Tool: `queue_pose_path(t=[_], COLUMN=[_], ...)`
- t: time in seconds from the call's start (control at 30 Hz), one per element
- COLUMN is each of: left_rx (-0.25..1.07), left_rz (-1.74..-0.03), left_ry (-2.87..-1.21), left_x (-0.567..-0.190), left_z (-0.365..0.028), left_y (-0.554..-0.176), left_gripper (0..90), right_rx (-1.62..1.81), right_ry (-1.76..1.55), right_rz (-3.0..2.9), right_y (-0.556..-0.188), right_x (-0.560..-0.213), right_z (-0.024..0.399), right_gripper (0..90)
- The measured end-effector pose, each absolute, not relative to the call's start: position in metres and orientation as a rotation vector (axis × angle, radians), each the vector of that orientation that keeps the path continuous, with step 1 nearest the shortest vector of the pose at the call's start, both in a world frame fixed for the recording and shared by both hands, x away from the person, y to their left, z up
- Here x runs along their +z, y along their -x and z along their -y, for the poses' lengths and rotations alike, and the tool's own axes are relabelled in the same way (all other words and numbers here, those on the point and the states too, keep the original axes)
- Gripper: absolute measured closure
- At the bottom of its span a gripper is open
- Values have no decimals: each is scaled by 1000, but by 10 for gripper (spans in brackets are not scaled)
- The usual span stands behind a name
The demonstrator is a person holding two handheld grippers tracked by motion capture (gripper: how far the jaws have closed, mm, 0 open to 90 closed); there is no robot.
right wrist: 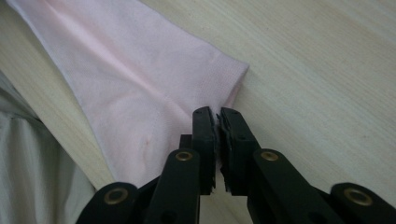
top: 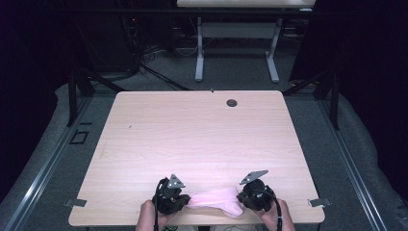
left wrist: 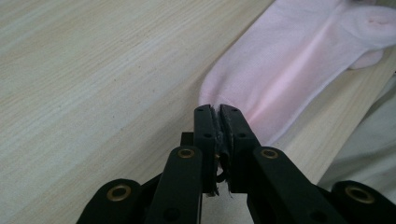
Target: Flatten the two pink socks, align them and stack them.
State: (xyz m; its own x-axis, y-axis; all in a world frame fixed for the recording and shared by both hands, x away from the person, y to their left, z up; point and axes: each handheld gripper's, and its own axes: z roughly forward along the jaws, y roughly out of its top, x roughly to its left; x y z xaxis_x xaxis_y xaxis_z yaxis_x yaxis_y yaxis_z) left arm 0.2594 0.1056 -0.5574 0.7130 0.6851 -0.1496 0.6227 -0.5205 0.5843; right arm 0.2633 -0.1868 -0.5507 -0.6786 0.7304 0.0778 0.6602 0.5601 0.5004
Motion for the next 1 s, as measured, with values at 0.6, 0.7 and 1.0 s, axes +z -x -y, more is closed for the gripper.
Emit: queue_pose_path(t=[0.6, 0.7, 1.0], left_rx=[242, 266, 384], left_rz=[-973, -989, -1018], left_ry=[-2266, -2245, -2208], left_x=[-547, -541, -524], left_z=[-110, -114, -134], left_y=[-257, -259, -260], left_gripper=[466, 326, 159], right_rx=[846, 904, 1040], right_ry=[-1193, -1193, -1185], right_rz=[-2630, -2606, -2480], right_y=[-262, -260, -259], right_x=[-553, -546, -519], right_z=[192, 195, 215], right_gripper=[637, 517, 152])
